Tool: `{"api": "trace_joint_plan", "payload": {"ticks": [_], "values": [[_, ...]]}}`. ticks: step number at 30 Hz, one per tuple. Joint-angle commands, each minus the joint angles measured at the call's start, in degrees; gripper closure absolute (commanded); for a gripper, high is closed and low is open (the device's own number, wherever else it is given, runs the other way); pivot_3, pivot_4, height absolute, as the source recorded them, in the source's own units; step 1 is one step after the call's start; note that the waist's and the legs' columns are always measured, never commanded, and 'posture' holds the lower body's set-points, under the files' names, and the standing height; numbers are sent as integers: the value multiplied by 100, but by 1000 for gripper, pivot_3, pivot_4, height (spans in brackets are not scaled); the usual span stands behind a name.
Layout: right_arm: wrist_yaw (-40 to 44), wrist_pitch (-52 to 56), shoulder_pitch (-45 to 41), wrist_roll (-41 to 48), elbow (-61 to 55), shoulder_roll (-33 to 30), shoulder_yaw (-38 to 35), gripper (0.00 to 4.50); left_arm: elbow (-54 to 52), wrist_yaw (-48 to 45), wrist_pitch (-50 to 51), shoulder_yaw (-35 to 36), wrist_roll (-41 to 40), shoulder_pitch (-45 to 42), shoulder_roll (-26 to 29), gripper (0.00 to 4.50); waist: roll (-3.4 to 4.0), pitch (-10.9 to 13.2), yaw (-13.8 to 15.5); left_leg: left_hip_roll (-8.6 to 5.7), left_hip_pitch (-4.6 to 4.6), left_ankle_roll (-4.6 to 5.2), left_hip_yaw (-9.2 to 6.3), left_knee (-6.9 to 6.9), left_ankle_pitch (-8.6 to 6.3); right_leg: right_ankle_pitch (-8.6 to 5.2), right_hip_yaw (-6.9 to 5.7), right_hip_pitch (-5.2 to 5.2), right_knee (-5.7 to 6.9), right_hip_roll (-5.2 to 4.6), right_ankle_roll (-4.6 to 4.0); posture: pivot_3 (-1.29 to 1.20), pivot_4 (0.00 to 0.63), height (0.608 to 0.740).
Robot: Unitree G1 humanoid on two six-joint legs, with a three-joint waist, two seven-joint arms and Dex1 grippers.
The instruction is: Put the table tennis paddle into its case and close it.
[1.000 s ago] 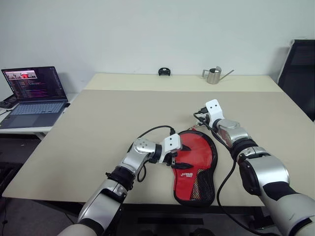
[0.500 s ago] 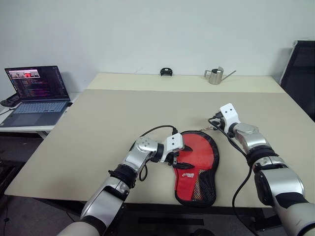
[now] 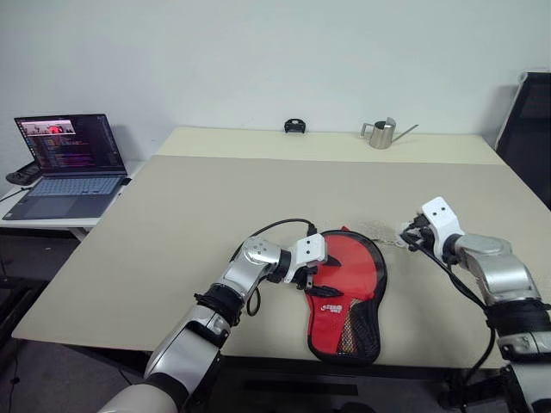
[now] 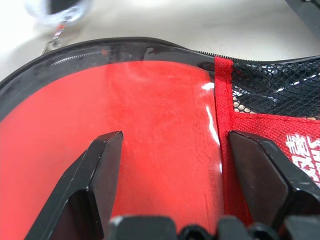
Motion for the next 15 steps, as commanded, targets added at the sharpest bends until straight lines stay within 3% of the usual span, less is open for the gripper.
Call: {"api": "trace_joint_plan", "payload": {"ticks": [1,15], "values": [[178,710,555,310,-1193,-393,-375,3844,617,-138,190,-588,687,418,153,844,2,-5,0,1,-1,3,1,0,-2,0,2,1,-4,0,0,0,150,740],[1185,1985,2719,1651,-3842,-1543,-621,3845,686,-155,182,-627,708,419,95,844,-14,-23,18,3,-2,13,-4,-3,-10,-5,-6,14,-27,0,8,0,150,740]]}}
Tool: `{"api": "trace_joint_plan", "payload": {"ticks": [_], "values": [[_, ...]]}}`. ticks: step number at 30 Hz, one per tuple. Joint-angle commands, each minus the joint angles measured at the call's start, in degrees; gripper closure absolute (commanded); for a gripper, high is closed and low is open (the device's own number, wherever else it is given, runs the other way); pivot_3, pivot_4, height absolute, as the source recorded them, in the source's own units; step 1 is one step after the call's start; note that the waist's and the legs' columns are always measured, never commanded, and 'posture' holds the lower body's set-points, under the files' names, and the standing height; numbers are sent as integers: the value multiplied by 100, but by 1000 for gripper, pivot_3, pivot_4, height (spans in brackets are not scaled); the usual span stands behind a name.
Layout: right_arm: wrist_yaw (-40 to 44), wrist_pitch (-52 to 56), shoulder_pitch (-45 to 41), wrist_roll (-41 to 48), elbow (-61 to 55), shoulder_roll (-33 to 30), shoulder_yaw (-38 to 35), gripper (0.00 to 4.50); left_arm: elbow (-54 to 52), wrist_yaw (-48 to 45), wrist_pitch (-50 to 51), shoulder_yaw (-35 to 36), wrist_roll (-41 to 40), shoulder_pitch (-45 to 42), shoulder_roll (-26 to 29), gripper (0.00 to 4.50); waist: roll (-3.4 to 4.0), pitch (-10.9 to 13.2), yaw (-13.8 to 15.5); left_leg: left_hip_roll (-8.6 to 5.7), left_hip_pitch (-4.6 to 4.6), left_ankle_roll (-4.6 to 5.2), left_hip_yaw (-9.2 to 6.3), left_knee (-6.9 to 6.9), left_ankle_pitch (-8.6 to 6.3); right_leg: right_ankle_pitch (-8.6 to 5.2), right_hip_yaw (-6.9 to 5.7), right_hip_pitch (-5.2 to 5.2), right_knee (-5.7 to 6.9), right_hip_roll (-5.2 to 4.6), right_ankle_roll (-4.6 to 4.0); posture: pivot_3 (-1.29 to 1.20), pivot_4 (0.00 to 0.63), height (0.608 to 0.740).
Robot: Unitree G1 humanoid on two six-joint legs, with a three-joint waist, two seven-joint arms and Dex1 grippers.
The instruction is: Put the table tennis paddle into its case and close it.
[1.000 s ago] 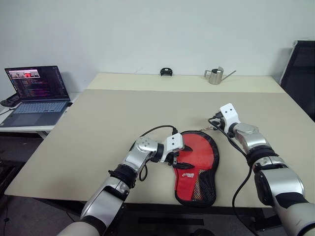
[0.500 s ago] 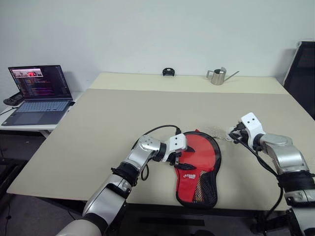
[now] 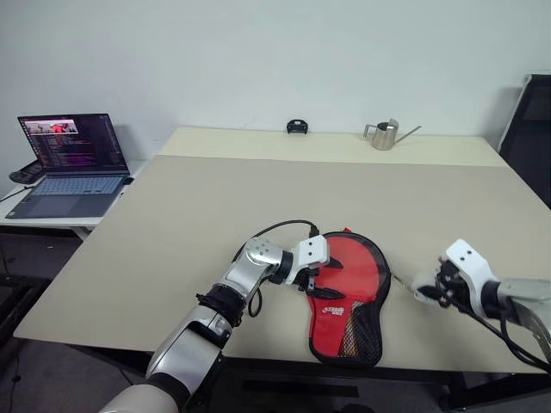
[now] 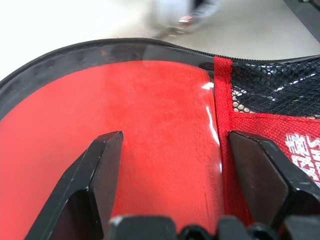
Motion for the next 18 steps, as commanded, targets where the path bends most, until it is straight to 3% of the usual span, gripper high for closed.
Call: {"api": "trace_joint_plan", "payload": {"ticks": [1,10,18], "values": [[277,137,310,369,-670,-273,-98,3845,659,-142,181,-604,692,418,123,844,-12,-6,2,0,0,0,-1,0,0,-1,-1,0,-1,0,1,0,150,740],[1175,-124,1515,1360,-1865,-839,-40,3856,649,-156,177,-620,702,426,104,844,-40,-31,35,6,-2,3,-9,-6,-8,-5,-13,13,-35,1,8,0,150,740],[1173,-234,1523,1630,-2102,-807,440,3859,652,-170,174,-631,725,411,98,844,-68,-54,47,23,14,6,-12,-4,-26,-14,-21,47,-65,5,26,0,150,740]]}}
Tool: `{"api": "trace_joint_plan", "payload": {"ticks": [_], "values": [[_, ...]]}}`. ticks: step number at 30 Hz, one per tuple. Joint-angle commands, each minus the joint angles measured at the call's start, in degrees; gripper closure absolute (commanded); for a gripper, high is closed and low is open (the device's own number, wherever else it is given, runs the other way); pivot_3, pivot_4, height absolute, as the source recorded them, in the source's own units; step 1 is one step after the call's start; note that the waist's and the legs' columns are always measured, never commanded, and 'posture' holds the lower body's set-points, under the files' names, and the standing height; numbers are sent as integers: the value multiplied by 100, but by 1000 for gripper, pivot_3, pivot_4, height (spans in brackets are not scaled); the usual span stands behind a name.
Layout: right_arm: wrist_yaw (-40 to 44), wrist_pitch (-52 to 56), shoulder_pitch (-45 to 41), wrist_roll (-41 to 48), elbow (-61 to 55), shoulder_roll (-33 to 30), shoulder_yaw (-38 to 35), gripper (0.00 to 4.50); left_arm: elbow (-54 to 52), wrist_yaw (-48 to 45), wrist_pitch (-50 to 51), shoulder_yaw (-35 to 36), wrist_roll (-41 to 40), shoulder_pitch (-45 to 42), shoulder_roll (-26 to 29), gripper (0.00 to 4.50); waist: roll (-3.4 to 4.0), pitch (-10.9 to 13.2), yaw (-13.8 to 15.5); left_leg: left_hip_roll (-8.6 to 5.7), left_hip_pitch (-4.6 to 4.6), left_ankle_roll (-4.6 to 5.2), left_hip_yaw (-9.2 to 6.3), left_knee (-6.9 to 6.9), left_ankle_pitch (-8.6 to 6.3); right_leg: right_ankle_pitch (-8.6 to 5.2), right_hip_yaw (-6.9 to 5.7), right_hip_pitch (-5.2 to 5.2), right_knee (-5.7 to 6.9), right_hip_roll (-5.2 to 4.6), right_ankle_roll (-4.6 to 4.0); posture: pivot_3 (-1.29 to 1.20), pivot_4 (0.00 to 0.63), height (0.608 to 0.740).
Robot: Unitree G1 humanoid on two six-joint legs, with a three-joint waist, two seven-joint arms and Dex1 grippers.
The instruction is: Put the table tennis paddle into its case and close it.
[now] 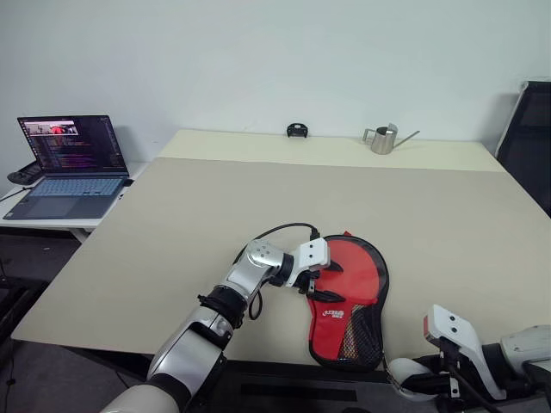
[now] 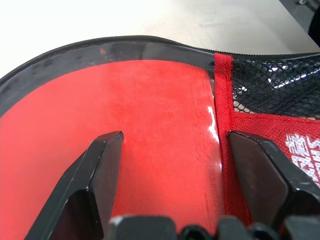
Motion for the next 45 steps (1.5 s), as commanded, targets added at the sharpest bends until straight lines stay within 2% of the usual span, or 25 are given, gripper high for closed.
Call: {"api": "trace_joint_plan", "payload": {"ticks": [1,5,9,20,26,32,45], "values": [[67,-122,-163,223,-232,88,507,3859,555,-131,174,-612,709,384,140,844,1,-3,1,2,0,-1,0,0,-1,0,0,0,-1,1,0,0,150,740],[-1,-268,-370,8,-93,263,1247,3859,528,-140,177,-632,723,388,126,844,16,-23,7,6,1,-3,-1,-1,-4,0,-1,0,-4,5,-2,0,150,740],[-46,-222,-478,132,-282,378,1574,3859,491,-189,166,-660,749,399,156,844,18,-43,9,8,1,-4,0,-1,-7,0,-1,0,-6,7,-5,0,150,740],[-599,826,-973,1406,-1290,644,1180,3862,483,-235,151,-702,811,393,159,844,22,-61,11,24,5,-11,-7,-4,-20,-13,-12,2,-2,18,-38,0,150,740],[-1052,1211,-1238,1605,-1294,729,1088,3863,571,-215,111,-707,831,330,81,844,21,-60,13,24,5,-10,-12,-4,-28,-19,-17,6,-4,18,-40,0,150,740],[-1220,1237,-1061,1703,-1457,486,821,1935,605,-184,78,-723,821,302,37,844,21,-61,40,23,6,-9,-12,-3,-29,-20,-19,9,-4,17,-40,0,150,740],[-1207,897,-373,2289,-1729,95,-124,1935,697,-128,18,-728,827,278,-54,844,15,-58,77,20,17,-9,-14,0,-32,-25,-22,28,-10,13,-30,0,150,740]]}}
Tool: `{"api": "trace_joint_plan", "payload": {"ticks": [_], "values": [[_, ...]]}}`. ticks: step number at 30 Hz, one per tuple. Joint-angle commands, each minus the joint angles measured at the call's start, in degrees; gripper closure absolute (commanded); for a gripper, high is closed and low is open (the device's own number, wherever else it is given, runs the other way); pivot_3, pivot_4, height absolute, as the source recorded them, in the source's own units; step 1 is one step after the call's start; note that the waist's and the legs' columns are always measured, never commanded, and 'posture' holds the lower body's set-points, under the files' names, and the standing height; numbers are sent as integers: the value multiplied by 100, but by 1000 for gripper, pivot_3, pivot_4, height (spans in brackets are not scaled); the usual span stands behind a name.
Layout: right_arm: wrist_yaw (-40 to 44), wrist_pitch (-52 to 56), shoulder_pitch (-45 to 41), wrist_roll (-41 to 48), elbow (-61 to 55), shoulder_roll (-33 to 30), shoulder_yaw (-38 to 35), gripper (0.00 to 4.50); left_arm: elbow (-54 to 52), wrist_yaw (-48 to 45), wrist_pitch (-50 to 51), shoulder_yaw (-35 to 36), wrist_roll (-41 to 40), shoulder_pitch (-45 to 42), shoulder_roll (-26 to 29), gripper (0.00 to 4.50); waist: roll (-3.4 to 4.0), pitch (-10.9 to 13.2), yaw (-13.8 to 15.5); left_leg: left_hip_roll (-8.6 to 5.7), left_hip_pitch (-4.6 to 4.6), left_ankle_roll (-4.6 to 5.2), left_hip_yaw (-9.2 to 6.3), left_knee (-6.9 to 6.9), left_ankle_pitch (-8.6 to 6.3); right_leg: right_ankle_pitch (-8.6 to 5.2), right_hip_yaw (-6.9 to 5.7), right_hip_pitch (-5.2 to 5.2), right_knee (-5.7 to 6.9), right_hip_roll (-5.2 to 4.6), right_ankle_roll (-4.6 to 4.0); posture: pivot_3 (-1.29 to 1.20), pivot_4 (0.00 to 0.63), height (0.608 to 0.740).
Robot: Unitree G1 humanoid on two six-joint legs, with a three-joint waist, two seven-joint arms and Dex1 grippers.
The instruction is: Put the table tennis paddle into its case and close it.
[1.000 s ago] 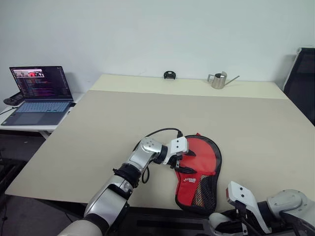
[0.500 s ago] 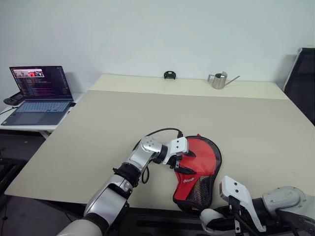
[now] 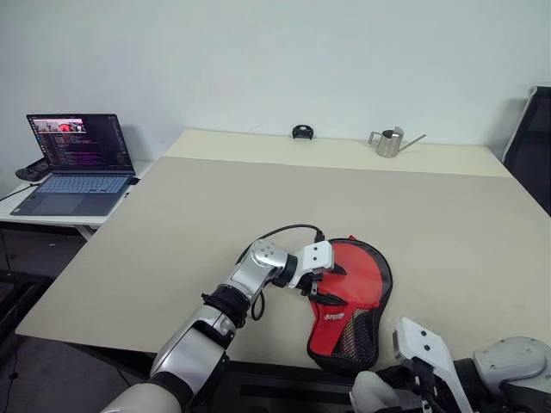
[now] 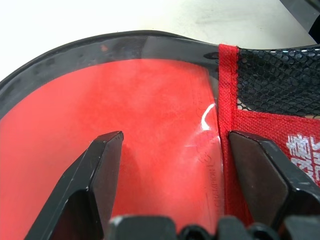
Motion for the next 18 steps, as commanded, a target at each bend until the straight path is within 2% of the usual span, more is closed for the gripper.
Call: {"api": "trace_joint_plan", "payload": {"ticks": [1,6,10,18], "values": [[254,-279,189,290,-229,-214,-171,1935,622,-34,125,-617,711,354,27,844,-2,1,2,0,4,0,-1,-1,0,0,-1,4,-1,0,0,0,150,740],[614,-644,603,-112,280,-566,-210,1935,663,-21,100,-602,738,327,-21,844,-8,3,6,-1,16,1,-1,1,-4,-14,-2,21,-5,-4,25,0,150,740],[746,-984,688,-237,540,-578,-410,1935,701,-18,79,-593,744,301,-46,844,-13,2,9,-3,17,1,-1,2,-5,-15,-2,22,-7,-7,27,0,150,740],[632,-1398,-275,-126,1425,-187,-710,1935,596,-50,169,-468,599,303,-57,844,-17,6,14,-3,19,0,-1,1,-5,-16,-1,23,-7,-7,27,0,150,740]]}}
